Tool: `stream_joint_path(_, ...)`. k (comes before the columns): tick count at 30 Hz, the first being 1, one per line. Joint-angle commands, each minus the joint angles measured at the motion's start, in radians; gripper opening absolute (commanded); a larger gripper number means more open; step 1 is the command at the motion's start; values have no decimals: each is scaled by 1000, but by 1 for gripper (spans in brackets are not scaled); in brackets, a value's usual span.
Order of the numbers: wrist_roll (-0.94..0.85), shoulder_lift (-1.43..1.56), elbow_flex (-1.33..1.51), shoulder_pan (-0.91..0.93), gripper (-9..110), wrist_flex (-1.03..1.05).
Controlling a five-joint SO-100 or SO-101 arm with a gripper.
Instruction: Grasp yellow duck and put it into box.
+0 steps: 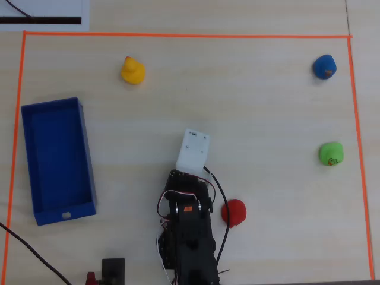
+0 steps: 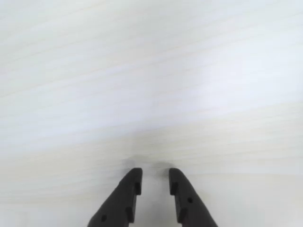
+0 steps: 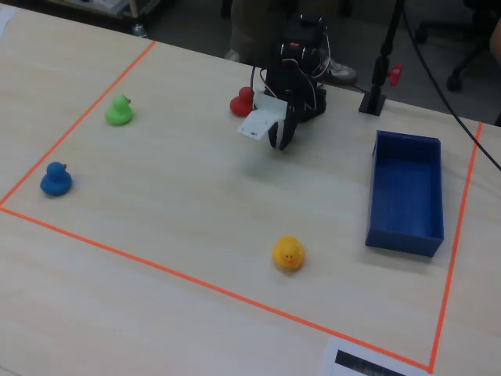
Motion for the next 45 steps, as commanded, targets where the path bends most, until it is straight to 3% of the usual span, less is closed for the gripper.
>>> stream_joint_path(1,-6,0,-8,0,5,28)
stream_joint_path(23,-14,0,-8,5,5,28)
stream_joint_path(29,-15,0,-8,5,0,28)
stream_joint_path(32,-28,-28,-26,25,1,-60)
stream_joint_path(35,-66,-259,-207,91,20,-150)
stream_joint_path(38,-98,-531,-482,74,34,-112)
stream_joint_path(45,25,-1080,-1058,-28,47,-81)
